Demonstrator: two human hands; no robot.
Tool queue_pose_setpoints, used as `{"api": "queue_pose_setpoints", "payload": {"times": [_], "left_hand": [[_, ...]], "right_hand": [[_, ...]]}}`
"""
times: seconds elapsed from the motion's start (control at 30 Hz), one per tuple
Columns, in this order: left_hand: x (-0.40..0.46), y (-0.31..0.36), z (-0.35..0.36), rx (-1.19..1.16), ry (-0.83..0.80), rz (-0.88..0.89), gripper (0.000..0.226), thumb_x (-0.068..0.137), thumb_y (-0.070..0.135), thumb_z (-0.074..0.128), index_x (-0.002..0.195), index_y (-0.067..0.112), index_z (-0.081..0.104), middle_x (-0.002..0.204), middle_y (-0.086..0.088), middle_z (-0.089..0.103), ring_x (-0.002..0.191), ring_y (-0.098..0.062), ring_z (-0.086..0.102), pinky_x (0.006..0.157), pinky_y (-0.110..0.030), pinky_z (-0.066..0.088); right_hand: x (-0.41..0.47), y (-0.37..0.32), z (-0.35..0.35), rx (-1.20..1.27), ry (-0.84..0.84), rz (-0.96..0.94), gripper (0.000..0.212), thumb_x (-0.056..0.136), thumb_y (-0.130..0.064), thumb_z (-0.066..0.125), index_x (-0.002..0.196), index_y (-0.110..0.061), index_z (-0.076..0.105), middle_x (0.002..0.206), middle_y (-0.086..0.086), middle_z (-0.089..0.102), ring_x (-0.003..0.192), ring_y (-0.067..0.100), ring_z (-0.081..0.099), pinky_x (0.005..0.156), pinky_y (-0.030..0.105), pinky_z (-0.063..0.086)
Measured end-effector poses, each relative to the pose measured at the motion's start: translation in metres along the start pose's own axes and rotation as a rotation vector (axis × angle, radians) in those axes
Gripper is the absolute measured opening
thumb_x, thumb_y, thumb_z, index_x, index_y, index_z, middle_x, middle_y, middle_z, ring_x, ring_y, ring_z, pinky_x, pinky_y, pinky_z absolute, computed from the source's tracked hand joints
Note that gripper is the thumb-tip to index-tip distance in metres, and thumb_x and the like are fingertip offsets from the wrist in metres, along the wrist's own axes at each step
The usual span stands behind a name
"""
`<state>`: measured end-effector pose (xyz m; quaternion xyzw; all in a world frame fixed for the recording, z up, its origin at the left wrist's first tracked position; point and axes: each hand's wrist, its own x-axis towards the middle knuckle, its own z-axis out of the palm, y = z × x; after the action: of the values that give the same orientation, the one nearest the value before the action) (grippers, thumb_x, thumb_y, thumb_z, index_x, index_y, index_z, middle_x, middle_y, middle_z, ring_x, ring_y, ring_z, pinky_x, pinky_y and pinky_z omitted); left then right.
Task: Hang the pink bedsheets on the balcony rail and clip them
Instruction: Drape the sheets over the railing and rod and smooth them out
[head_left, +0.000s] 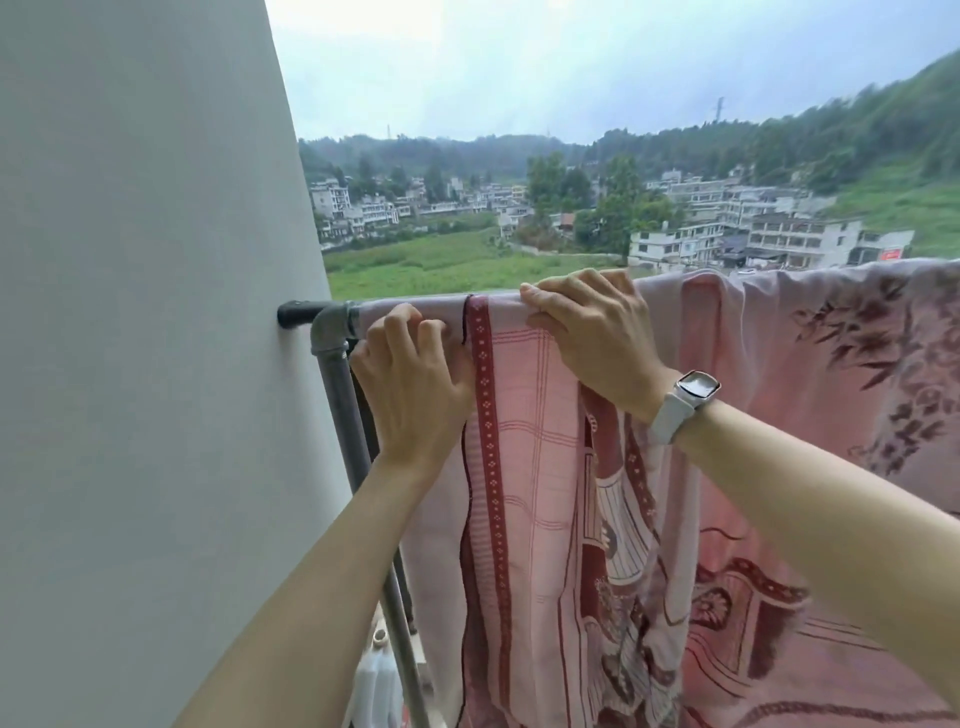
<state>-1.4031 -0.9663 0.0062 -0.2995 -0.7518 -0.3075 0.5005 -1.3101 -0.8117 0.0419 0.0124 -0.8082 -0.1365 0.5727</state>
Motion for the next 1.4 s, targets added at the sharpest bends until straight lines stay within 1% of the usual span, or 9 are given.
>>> {"api": "queue_pose_setpoints", "payload": {"times": [0.27, 0.47, 0.6, 0.7, 0.8, 1.0, 1.13, 1.3, 1.4], "left_hand": [[0.015, 0.061, 0.008, 0.003, -0.094, 0.106, 0.048, 0.075, 0.06, 0.047, 0.085, 0.013, 0.05, 0.1, -0.007, 0.054, 0.097, -0.027, 0.049, 0.084, -0.041, 0.032], [0.025, 0.12, 0.011, -0.053, -0.214, 0.216, 0.026, 0.069, 0.036, 0.064, 0.083, 0.014, 0.061, 0.084, -0.004, 0.065, 0.079, -0.024, 0.062, 0.074, -0.037, 0.045], [0.035, 0.142, 0.005, -0.326, -0.278, 0.198, 0.013, 0.079, 0.016, 0.059, 0.081, 0.006, 0.067, 0.086, -0.007, 0.066, 0.073, -0.025, 0.062, 0.074, -0.037, 0.047], [0.045, 0.144, -0.002, -0.55, -0.354, 0.051, 0.019, 0.087, 0.017, 0.055, 0.092, 0.005, 0.069, 0.095, -0.003, 0.058, 0.075, -0.016, 0.055, 0.069, -0.024, 0.043], [0.062, 0.135, -0.012, -0.774, -0.496, -0.201, 0.017, 0.086, 0.017, 0.054, 0.083, 0.015, 0.071, 0.082, 0.006, 0.064, 0.078, -0.011, 0.057, 0.07, -0.023, 0.044], [0.096, 0.101, -0.019, -1.179, -0.655, -0.758, 0.032, 0.085, 0.008, 0.044, 0.057, 0.008, 0.06, 0.059, -0.008, 0.06, 0.063, -0.021, 0.056, 0.059, -0.028, 0.046], [0.113, 0.036, -0.028, -0.955, -0.36, -0.923, 0.025, 0.087, 0.016, 0.046, 0.062, 0.013, 0.048, 0.058, -0.003, 0.044, 0.056, -0.017, 0.045, 0.054, -0.03, 0.043], [0.094, -0.002, -0.034, -0.796, -0.455, -0.786, 0.033, 0.084, 0.016, 0.047, 0.051, 0.015, 0.052, 0.044, -0.001, 0.048, 0.046, -0.019, 0.045, 0.052, -0.028, 0.042], [0.079, -0.014, -0.039, -0.717, -0.474, -0.693, 0.03, 0.076, 0.04, 0.058, 0.058, 0.015, 0.061, 0.052, -0.001, 0.061, 0.057, -0.024, 0.059, 0.065, -0.039, 0.054]], "right_hand": [[-0.023, 0.062, -0.038, -0.048, 0.008, -0.011, 0.008, 0.086, -0.015, 0.06, 0.086, -0.012, 0.068, 0.087, 0.001, 0.072, 0.082, 0.02, 0.068, 0.077, 0.034, 0.045], [-0.049, 0.112, -0.067, -0.225, -0.016, 0.062, 0.007, 0.086, -0.008, 0.055, 0.088, -0.01, 0.061, 0.087, 0.006, 0.07, 0.082, 0.025, 0.065, 0.079, 0.036, 0.042], [-0.059, 0.125, -0.084, -0.286, -0.049, 0.199, 0.019, 0.081, -0.005, 0.044, 0.089, -0.009, 0.061, 0.084, 0.008, 0.068, 0.081, 0.027, 0.063, 0.083, 0.035, 0.039], [-0.052, 0.119, -0.091, -0.262, -0.091, 0.349, 0.023, 0.083, -0.015, 0.042, 0.088, -0.008, 0.064, 0.085, 0.008, 0.07, 0.084, 0.027, 0.064, 0.092, 0.04, 0.039], [-0.032, 0.094, -0.089, -0.164, -0.066, 0.429, 0.026, 0.079, -0.018, 0.046, 0.092, -0.01, 0.067, 0.091, 0.005, 0.071, 0.089, 0.021, 0.062, 0.101, 0.037, 0.025], [-0.021, 0.032, -0.047, 0.004, -0.045, 0.321, 0.027, 0.087, -0.022, 0.04, 0.098, -0.011, 0.062, 0.09, 0.004, 0.067, 0.084, 0.02, 0.059, 0.081, 0.029, 0.039], [-0.031, 0.043, -0.035, 0.002, 0.023, 0.285, 0.021, 0.091, -0.02, 0.04, 0.086, -0.01, 0.058, 0.08, 0.004, 0.063, 0.076, 0.02, 0.052, 0.074, 0.028, 0.032], [-0.015, 0.021, -0.027, 0.006, 0.018, 0.352, 0.021, 0.085, -0.02, 0.04, 0.081, -0.01, 0.058, 0.078, 0.004, 0.063, 0.074, 0.024, 0.056, 0.079, 0.033, 0.032], [-0.006, -0.003, -0.02, 0.042, -0.003, 0.232, 0.025, 0.08, -0.019, 0.042, 0.093, -0.011, 0.061, 0.088, 0.003, 0.067, 0.083, 0.022, 0.059, 0.091, 0.038, 0.032]]}}
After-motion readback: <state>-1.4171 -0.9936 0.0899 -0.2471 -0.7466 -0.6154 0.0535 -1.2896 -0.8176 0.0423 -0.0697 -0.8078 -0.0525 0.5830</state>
